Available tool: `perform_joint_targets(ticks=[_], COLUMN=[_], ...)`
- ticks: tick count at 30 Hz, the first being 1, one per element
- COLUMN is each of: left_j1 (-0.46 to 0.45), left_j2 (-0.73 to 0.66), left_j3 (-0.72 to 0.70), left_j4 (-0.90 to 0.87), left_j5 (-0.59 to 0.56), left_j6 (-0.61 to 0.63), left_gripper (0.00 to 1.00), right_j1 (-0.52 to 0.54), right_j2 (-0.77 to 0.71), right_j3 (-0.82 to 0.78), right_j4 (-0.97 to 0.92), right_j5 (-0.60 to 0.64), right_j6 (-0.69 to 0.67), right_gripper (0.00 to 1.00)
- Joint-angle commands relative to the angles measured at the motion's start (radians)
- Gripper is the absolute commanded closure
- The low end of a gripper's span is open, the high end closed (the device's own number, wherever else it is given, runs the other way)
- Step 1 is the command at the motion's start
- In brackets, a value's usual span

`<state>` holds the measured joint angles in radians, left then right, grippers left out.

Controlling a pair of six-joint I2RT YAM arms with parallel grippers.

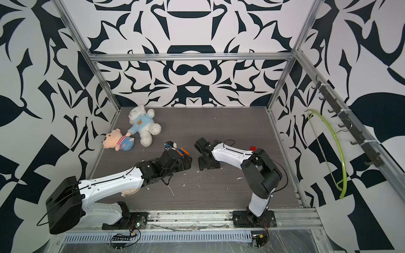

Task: Assemble the number 5 with lego
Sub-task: Place the lego brick at the center of the board.

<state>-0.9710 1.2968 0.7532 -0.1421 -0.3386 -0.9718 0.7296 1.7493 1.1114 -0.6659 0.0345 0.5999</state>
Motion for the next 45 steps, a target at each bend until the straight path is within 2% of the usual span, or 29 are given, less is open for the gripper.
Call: perform_joint_targets(ticks=[1, 6, 21, 34, 45], left_j1=[-0.003, -0.003, -0.003, -0.003, -0.003], left_j2=[-0.050, -0.057, -0.057, -0.056, -0.030], left_j3=[-0.024, -0.021, -0.028, -0.020, 0.007], left_j4=[-0.019, -0.033, -0.018, -0.021, -0.022], left_j5=[-0.055, -0.070, -0.086, -0.094, -0.077], left_j6=[-0.020, -0.019, -0.037, -0.030, -0.013], left_gripper=[0.01, 0.01, 0.01, 0.01, 0.01], right_j1=[0.032, 0.072, 0.082, 0.088, 0.088], right_j2=[0.020, 0.043, 0.084, 0.075, 0.004], right_j3=[0.046, 0.057, 0.053, 0.060, 0.042], right_j4=[-0.021, -0.019, -0.012, -0.002, -0.012], right_j5=[0.002, 0.005, 0.032, 0.008, 0.061], right_j6=[0.028, 0.043, 0.124, 0.064, 0.058], right_gripper=[0.31, 0.31, 0.28, 0.30, 0.08])
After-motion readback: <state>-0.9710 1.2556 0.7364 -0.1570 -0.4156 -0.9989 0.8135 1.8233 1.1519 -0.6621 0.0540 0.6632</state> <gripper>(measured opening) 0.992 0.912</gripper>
